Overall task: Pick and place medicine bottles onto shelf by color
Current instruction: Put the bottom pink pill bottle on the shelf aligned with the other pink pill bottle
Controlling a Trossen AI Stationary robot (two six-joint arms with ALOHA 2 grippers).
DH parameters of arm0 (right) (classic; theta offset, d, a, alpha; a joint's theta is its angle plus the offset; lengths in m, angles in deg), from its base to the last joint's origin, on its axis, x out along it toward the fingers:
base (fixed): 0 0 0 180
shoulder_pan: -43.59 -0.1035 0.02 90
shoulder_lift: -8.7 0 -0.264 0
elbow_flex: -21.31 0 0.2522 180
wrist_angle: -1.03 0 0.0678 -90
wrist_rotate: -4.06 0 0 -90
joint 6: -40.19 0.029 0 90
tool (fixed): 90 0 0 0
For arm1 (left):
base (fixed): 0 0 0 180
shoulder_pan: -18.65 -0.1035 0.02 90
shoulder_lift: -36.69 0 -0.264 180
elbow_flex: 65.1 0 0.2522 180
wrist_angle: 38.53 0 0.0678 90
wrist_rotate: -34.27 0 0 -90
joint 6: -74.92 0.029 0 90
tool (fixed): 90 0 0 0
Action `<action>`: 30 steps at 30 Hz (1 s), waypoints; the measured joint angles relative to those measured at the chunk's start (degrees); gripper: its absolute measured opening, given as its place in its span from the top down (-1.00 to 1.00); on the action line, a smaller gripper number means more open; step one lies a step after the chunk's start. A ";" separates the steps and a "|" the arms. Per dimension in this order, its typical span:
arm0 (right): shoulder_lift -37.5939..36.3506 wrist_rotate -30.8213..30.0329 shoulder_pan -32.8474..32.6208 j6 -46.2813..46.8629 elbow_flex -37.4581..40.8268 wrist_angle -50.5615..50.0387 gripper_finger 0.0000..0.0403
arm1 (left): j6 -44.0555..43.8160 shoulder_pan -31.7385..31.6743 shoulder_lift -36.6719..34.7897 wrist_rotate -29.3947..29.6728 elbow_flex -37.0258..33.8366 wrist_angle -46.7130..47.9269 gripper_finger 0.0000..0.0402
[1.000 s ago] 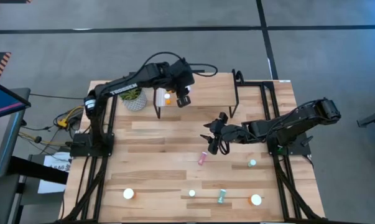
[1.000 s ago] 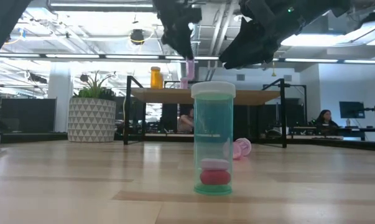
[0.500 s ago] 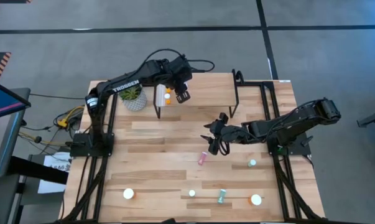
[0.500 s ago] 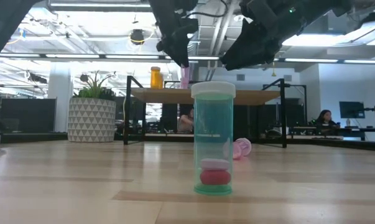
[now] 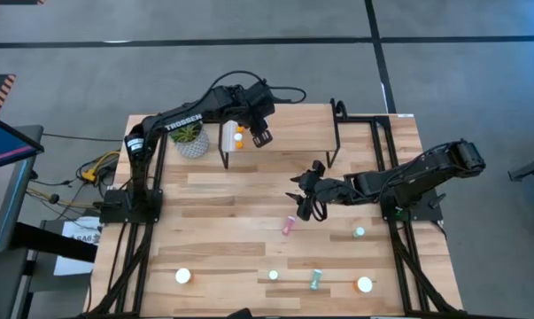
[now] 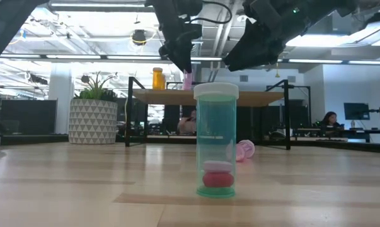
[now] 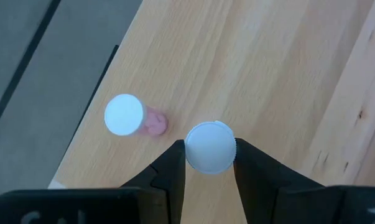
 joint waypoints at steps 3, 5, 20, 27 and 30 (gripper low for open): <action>0.00 0.00 0.00 0.00 0.00 0.00 -0.24 | -0.32 0.00 0.00 -0.01 0.00 0.02 0.50; 0.00 0.00 0.00 -0.02 0.00 -0.01 -0.24 | -0.39 0.00 0.01 0.04 0.00 0.00 0.50; 0.00 0.02 0.00 0.29 0.00 0.00 -0.24 | -1.04 -0.44 0.52 -0.02 0.00 0.18 0.50; 0.00 0.02 0.00 0.33 0.00 0.00 -0.24 | -1.83 -0.75 0.52 -0.04 -0.02 0.18 0.50; 0.00 0.02 0.00 0.33 0.00 0.00 -0.24 | -2.02 -0.84 0.44 -0.04 -1.33 -0.89 0.50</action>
